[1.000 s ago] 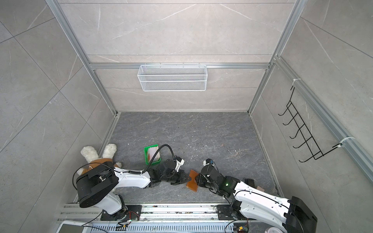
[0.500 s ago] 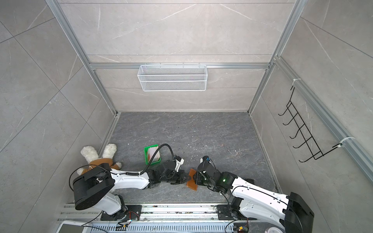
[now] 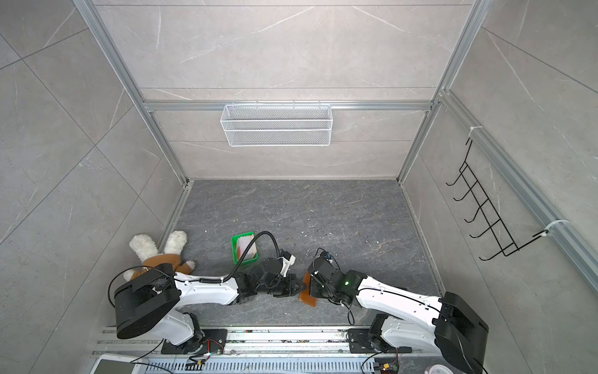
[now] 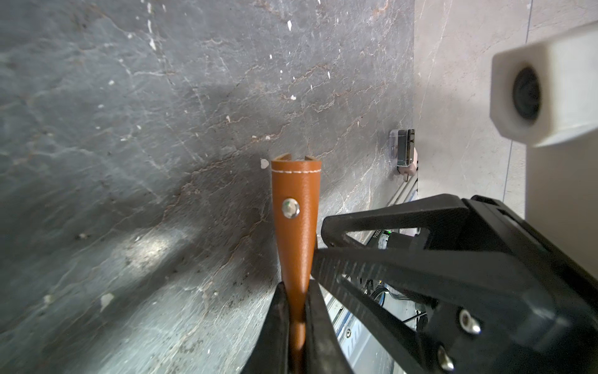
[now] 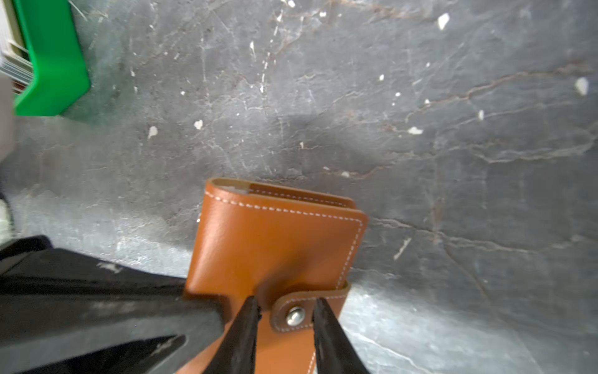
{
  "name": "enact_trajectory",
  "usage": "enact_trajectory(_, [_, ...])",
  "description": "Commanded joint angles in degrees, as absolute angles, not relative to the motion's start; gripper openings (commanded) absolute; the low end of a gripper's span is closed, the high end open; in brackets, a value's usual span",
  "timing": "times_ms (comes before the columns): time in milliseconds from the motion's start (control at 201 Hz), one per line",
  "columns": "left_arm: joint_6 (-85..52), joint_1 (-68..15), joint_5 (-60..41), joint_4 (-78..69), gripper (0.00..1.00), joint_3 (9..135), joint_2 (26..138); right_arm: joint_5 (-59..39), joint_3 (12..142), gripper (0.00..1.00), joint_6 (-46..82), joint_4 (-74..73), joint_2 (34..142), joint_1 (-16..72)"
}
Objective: Put the credit cards into the card holder
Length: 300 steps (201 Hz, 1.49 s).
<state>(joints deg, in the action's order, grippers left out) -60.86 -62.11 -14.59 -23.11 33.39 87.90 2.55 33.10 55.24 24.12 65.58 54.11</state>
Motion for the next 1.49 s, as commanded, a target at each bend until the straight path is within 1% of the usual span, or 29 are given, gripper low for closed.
enact_trajectory(0, [-59.1, -62.2, -13.4, -23.0, 0.09, 34.4, 86.2, 4.4, 34.2, 0.32, 54.8, 27.1, 65.6, 54.6])
enact_trajectory(264, [-58.8, -62.2, -12.6, -21.6, 0.09, 34.8, 86.5, 4.8, 33.8, 0.3, 55.2, 28.5, 64.8, 54.6])
enact_trajectory(453, [-58.7, -62.5, -12.5, -21.6, 0.09, 35.2, 86.5, 1.6, 32.7, 0.3, 54.1, 22.7, 62.4, 54.8])
enact_trajectory(647, [-58.9, -62.5, -13.3, -22.1, 0.08, 35.7, 86.4, 0.2, 33.0, 0.31, 54.1, 21.6, 64.7, 55.0])
enact_trajectory(1090, [-59.2, -62.5, -12.9, -22.6, 0.08, 35.1, 84.9, 2.5, 33.4, 0.32, 55.3, 26.1, 67.4, 55.2])
enact_trajectory(1285, [-59.2, -62.6, -12.4, -22.6, 0.08, 34.4, 84.4, 5.7, 33.5, 0.28, 56.6, 28.5, 65.4, 55.2])
enact_trajectory(1489, [-59.2, -62.6, -12.4, -22.6, 0.07, 34.5, 84.8, 5.0, 33.3, 0.23, 56.0, 26.9, 64.7, 55.5])
